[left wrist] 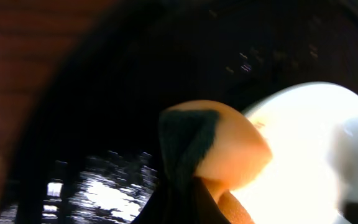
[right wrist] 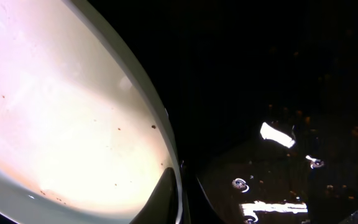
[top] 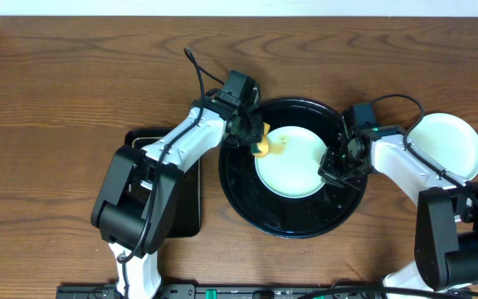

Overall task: Clean dirty plates on tray and stack at the side
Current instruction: 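Return the sponge with the left gripper to the black rectangular tray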

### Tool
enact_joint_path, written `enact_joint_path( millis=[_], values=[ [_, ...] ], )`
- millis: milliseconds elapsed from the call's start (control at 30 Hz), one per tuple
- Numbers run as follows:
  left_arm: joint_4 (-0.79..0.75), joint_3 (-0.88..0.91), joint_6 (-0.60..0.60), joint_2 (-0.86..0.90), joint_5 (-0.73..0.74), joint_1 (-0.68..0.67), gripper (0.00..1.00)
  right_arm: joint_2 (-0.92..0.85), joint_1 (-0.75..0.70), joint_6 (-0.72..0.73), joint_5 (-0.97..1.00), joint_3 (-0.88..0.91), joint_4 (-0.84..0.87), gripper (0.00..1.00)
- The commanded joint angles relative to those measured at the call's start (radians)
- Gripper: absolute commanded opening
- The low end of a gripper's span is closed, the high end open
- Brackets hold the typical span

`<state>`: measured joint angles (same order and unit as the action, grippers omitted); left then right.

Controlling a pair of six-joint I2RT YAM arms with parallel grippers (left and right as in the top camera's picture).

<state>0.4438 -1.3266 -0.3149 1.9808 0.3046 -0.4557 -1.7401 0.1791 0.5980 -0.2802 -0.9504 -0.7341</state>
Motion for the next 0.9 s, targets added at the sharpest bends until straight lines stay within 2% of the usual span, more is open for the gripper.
enact_joint_path(
  millis=[0, 133, 267, 633, 867],
  values=[
    [0.021, -0.018, 0.043, -0.019, -0.168, 0.038, 0.07, -0.017, -0.015, -0.019, 0.101, 0.013, -0.021, 0.01],
    [0.073, -0.038, 0.045, -0.037, -0.183, 0.041, 0.08, -0.017, -0.015, -0.031, 0.151, 0.013, -0.012, 0.01],
    [0.136, -0.053, 0.048, -0.090, -0.303, 0.048, 0.07, -0.017, -0.015, -0.054, 0.164, -0.006, -0.001, 0.02],
    [0.265, -0.053, 0.052, -0.353, -0.303, 0.081, 0.07, -0.018, -0.011, -0.127, 0.172, -0.072, 0.000, 0.01],
    [0.342, -0.053, 0.032, -0.389, -0.302, 0.185, 0.07, -0.016, 0.014, -0.215, 0.229, -0.182, -0.045, 0.01]
  ],
)
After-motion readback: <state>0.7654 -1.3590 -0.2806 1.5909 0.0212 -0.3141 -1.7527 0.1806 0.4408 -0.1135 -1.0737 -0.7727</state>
